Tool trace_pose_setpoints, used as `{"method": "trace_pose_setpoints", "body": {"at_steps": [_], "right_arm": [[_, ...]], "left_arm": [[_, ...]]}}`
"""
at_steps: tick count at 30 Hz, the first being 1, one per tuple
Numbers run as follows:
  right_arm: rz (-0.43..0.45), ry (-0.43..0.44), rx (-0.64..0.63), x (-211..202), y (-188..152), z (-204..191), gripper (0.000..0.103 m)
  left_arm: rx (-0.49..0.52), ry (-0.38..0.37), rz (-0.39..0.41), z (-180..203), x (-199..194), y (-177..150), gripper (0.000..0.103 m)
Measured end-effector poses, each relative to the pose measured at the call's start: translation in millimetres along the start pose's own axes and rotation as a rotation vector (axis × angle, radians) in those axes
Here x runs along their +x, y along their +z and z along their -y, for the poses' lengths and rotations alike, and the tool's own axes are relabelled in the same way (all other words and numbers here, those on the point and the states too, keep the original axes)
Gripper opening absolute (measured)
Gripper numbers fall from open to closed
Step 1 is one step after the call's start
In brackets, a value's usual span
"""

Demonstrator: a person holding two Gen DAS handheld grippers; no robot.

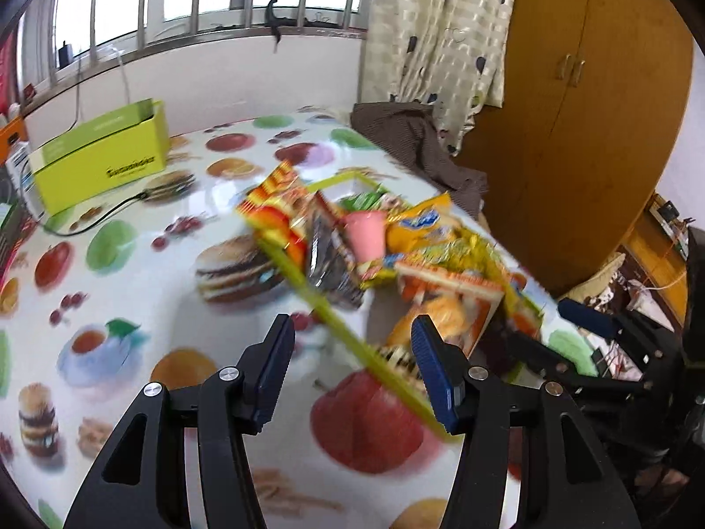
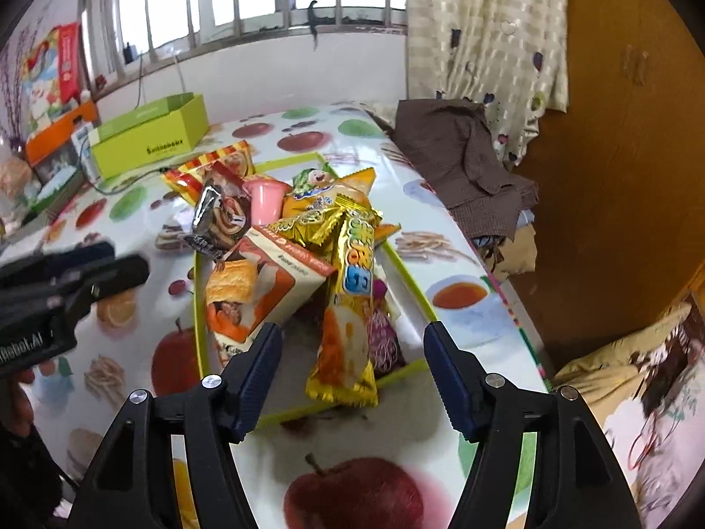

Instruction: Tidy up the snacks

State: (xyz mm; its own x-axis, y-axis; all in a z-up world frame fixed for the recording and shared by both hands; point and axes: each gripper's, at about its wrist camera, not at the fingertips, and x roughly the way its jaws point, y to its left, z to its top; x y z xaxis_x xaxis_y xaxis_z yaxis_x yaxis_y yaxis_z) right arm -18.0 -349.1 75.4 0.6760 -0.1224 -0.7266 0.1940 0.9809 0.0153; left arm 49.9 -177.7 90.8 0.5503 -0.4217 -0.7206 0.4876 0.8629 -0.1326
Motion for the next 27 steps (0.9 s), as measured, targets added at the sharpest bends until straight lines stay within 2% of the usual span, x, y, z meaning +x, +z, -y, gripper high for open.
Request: {"method": "trace_pose_setpoints", "body": {"at_steps": [4, 6, 9, 11, 15, 19, 24, 27], "right_arm": [[0.009, 0.064, 0.032, -11, -15, 1, 0.067], [0.008, 0.068, 0.043, -16, -25, 0, 0.067], [-0.033, 0.081, 0.054, -15, -40, -4, 0.067], [-0.059, 0.078, 0.029, -11, -48, -11, 0.067], [-0.118, 0.057, 0.017, 4, -59, -19, 0.068], [-0.148, 0.045, 0.004, 13, -68, -23, 0.072], [-0.135, 0.034, -0.013, 17, -70, -25, 0.079], [-0.134, -0.009, -0.020, 20, -72, -27, 0.090]], "left_arm": [[-0.013, 0.022, -0.019, -9, -5, -21, 0.056], [-0.024, 0.037, -0.038, -15, -3, -34, 0.056], [-0.041, 0.069, -0.085, -21, 5, -50, 0.056], [-0.071, 0.060, -0.107, -23, 9, -60, 0.056], [-0.072, 0.078, -0.118, -19, 14, -72, 0.056], [-0.049, 0.095, -0.141, -14, 19, -82, 0.056], [-0.049, 0.117, -0.148, -14, 21, -86, 0.056], [-0.040, 0.135, -0.140, -13, 22, -87, 0.056]]}}
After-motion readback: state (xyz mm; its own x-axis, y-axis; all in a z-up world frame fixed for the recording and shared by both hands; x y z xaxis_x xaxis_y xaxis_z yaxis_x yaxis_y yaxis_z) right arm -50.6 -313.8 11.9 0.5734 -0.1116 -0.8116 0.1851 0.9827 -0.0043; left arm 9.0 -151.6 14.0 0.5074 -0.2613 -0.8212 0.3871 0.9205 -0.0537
